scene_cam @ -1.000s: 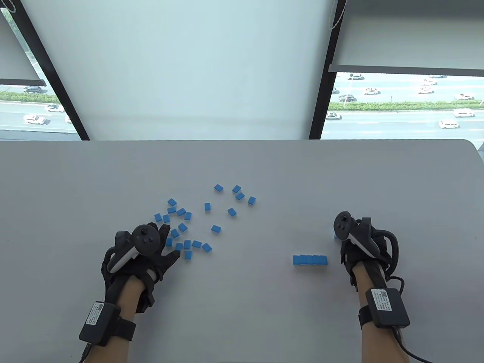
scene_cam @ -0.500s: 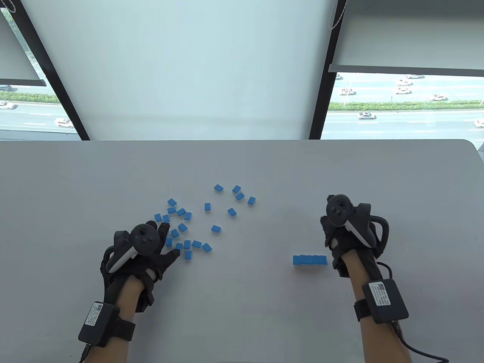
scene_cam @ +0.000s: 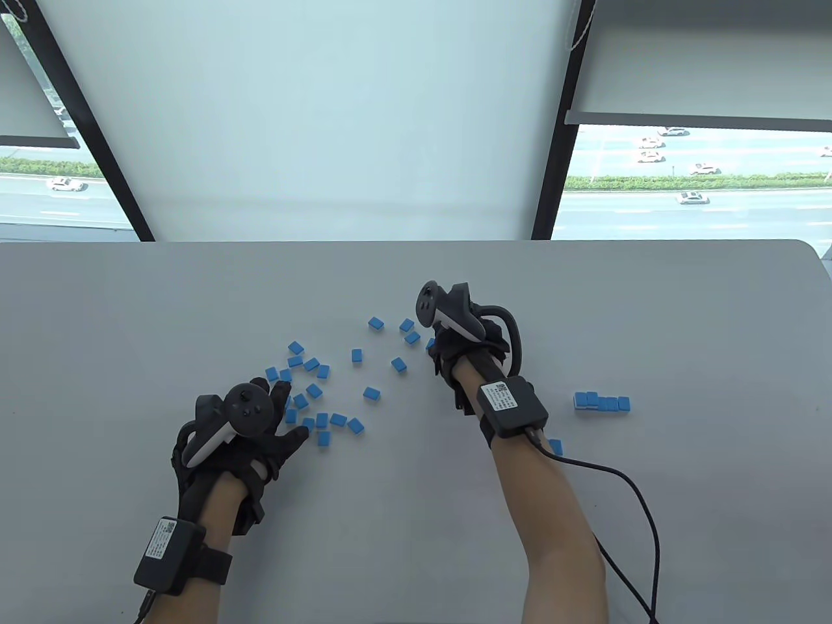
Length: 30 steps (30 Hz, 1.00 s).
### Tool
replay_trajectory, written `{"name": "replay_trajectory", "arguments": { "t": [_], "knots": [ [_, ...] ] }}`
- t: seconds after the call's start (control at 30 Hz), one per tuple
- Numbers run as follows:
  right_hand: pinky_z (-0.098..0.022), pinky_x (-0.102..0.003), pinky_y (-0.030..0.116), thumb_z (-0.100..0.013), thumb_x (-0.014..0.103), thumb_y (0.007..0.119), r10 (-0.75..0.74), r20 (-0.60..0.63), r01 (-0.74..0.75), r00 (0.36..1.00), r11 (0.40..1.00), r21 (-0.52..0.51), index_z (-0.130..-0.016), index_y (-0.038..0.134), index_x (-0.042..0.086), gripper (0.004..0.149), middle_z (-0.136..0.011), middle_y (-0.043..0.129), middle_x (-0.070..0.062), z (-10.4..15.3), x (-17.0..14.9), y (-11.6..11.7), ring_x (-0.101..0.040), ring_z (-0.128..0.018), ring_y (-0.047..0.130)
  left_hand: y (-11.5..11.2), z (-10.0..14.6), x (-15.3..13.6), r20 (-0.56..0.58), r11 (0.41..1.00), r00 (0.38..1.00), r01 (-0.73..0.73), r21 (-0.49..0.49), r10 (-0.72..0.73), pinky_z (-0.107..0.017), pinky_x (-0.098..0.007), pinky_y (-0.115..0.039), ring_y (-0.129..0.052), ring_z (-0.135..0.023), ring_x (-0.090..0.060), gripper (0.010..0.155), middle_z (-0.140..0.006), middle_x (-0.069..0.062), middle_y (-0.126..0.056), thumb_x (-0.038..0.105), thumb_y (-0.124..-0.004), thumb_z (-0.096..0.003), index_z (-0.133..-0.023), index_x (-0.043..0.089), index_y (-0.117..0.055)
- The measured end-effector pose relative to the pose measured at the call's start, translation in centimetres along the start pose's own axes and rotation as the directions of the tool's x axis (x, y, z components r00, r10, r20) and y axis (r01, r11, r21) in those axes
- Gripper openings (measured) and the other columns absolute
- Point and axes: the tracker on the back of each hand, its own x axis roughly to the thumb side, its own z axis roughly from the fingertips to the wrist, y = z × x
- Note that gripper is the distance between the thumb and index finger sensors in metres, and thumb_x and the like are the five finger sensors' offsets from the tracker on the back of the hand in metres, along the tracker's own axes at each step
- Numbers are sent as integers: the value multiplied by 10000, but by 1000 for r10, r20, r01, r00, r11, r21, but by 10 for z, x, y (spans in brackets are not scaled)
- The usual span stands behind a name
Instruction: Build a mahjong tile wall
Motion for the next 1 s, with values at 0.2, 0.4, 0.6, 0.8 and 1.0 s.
{"name": "replay_trajectory", "arguments": {
  "t": [0.2,0.4,0.6,0.8,1.0],
  "knots": [
    [-586,-482,755,-419,389,872,25,-32,-25,999,1000,-4,-956,642,342,586,-844,815,64,-9,12,11,-251,-642,936,0,0,1,-3,1000,1000,5,-7,-5,-649,-757,-243,-323,-1067,-480,845,-1196,-69,-264,678,-648,-430,-1123,322,-320],
    [-550,-467,784,-415,361,884,87,14,-87,996,996,-23,-942,664,337,572,-725,881,83,-3,12,2,-223,-546,963,1,0,2,-4,1000,1000,11,-10,-11,-648,-758,-244,-324,-1066,-481,847,-1197,-68,-262,679,-648,-430,-1123,321,-318],
    [-508,-471,806,-415,356,885,119,166,-86,979,978,-191,-941,674,318,569,-704,894,64,35,-7,-27,-226,-507,974,0,0,2,-3,1000,1000,9,-13,-9,-648,-758,-243,-324,-1066,-481,847,-1196,-68,-262,679,-648,-430,-1123,322,-318],
    [-497,-468,813,-415,361,886,114,160,-50,981,932,-360,-945,675,323,571,-700,897,63,88,-58,-55,-221,-495,978,-1,-1,3,2,1000,1000,7,-19,-7,-648,-758,-242,-324,-1067,-480,847,-1196,-67,-263,679,-647,-431,-1124,321,-318],
    [-486,-464,820,-421,366,881,-19,61,48,998,855,-517,-947,672,331,567,-685,903,68,126,-137,-56,-217,-481,983,-1,0,3,-2,1000,1000,1,-20,-1,-649,-757,-243,-326,-1066,-481,845,-1196,-68,-264,679,-647,-430,-1122,323,-319]
  ]
}}
